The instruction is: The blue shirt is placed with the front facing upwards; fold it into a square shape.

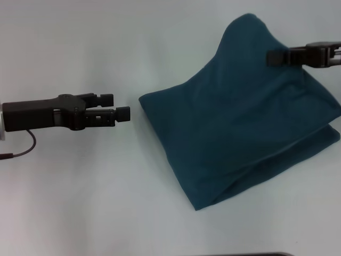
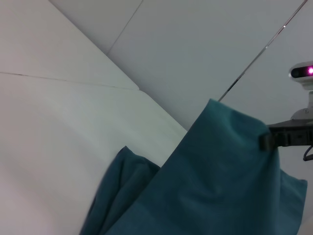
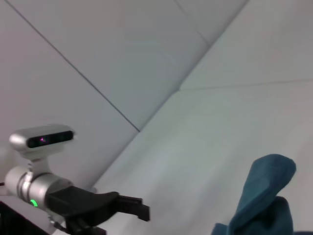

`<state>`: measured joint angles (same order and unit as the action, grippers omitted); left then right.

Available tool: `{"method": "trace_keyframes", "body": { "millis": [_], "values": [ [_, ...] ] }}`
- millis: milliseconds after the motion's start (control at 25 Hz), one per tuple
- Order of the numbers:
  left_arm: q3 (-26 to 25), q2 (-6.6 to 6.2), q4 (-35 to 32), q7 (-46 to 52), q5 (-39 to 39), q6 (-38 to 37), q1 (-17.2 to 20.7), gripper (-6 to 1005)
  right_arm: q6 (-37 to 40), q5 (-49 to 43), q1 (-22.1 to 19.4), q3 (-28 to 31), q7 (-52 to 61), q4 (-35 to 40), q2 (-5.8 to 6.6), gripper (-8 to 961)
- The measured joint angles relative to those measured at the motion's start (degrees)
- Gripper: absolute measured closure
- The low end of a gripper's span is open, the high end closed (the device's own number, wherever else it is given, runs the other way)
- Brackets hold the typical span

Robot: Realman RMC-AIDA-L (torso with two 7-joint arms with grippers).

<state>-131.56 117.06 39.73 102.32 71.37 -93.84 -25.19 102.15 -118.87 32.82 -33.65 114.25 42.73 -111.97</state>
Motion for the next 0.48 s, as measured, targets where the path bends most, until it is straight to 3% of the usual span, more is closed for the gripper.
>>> {"method": "trace_keyframes", "body": {
  "millis": [240, 480],
  "values": [
    [0.0, 0.00, 0.0, 0.1, 0.0, 0.0, -0.1, 38, 1.6, 0.2, -0.8, 2.2, 0.5, 1.2, 0.51, 921],
    [0.0, 0.06, -0.1, 0.2, -0.1, 0.2, -0.3, 38, -2.0, -0.9, -2.8, 1.9, 1.7, 0.7, 0.84, 904]
  ]
}}
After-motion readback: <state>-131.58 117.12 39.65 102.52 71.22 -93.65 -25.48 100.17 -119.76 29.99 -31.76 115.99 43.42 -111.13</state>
